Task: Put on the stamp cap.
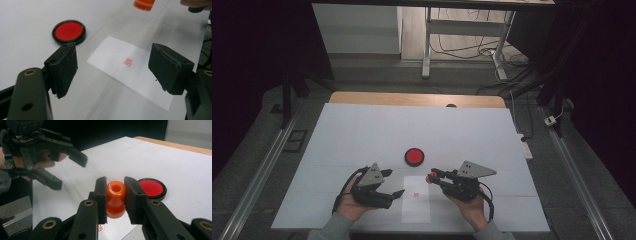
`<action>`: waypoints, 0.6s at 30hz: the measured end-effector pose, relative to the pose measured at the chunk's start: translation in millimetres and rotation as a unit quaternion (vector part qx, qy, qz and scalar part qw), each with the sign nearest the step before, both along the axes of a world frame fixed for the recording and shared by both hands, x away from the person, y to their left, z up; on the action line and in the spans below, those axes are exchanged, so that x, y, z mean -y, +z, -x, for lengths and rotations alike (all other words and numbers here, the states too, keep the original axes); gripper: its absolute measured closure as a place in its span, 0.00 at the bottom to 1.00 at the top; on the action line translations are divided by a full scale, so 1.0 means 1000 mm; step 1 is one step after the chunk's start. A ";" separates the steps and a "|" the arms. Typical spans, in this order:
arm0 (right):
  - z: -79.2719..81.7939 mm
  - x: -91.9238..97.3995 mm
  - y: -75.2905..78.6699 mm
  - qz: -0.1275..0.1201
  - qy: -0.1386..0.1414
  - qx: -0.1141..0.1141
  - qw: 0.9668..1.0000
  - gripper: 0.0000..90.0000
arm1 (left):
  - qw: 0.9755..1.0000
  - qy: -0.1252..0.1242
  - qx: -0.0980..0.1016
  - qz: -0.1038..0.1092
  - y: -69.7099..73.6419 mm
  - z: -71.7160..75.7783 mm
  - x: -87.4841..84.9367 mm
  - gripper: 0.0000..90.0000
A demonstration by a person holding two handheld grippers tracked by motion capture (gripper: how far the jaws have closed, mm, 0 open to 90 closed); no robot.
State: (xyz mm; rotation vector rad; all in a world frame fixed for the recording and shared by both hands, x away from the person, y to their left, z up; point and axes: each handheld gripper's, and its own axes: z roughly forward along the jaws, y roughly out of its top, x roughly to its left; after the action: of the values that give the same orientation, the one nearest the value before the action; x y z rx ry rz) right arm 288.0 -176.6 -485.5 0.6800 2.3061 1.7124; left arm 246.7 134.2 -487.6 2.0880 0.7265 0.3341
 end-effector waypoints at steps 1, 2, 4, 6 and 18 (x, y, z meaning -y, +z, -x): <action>0.000 0.001 0.000 0.000 -0.002 0.000 1.000 0.81 | 1.000 0.003 -0.002 0.001 0.000 0.001 -0.004 0.26; 0.000 0.001 0.000 0.000 -0.003 0.000 1.000 0.81 | 1.000 0.005 -0.003 0.002 -0.001 0.002 -0.008 0.26; -0.001 0.003 0.001 0.000 -0.005 0.002 1.000 0.81 | 1.000 0.009 -0.005 -0.001 -0.002 0.005 -0.015 0.27; -0.001 0.004 0.001 0.000 -0.007 0.002 1.000 0.81 | 1.000 0.012 -0.005 -0.002 -0.003 0.007 -0.021 0.27; -0.005 0.012 0.003 -0.002 -0.022 0.005 1.000 0.81 | 0.999 0.046 -0.006 0.010 -0.007 0.016 -0.053 0.27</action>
State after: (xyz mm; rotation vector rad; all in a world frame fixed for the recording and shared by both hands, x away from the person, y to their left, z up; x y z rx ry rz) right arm 292.7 -189.1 -482.3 0.7148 2.2653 1.6972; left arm 231.1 187.6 -494.3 2.0441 0.8326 0.3638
